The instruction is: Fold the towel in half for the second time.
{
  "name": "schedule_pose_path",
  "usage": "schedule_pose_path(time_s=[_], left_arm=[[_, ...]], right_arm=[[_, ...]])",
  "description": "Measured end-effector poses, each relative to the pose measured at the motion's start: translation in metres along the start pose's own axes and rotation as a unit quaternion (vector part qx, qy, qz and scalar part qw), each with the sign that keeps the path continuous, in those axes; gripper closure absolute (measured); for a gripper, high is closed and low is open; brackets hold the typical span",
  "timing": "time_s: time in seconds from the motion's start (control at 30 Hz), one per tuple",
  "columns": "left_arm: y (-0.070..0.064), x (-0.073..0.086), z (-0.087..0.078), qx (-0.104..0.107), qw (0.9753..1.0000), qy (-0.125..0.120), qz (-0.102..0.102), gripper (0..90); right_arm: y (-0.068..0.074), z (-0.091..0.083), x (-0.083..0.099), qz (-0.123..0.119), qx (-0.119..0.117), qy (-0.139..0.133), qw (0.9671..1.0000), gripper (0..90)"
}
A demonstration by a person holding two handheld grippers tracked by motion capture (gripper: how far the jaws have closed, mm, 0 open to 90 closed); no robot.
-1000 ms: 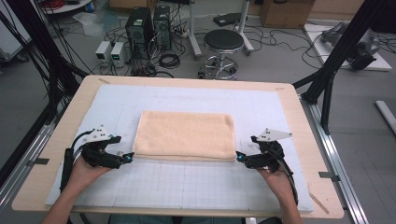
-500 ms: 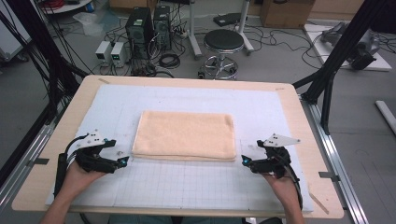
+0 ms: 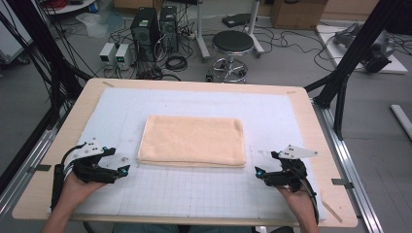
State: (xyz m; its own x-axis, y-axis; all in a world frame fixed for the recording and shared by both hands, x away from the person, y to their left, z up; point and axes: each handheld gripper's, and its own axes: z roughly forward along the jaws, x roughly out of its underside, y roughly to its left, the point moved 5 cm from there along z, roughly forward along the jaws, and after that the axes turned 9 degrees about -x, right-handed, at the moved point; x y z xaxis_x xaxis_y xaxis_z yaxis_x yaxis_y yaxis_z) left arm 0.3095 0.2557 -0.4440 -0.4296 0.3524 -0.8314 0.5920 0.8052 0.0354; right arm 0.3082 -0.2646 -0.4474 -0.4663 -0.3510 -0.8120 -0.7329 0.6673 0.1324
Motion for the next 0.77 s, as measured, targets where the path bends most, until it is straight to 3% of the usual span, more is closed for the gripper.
schedule_pose_path(time_s=[0.33,0.77], left_arm=[[-0.0003,0.0020,-0.0022,0.000,1.0000,0.000,-0.004,12.0],[-0.0016,0.0010,-0.0016,0.000,1.0000,0.000,0.008,12.0]], right_arm=[[0.0038,0.0005,0.0020,-0.004,-0.003,0.005,1.0000,12.4],[0.0013,-0.0057,0.0010,-0.006,-0.002,-0.008,0.9999,12.4]])
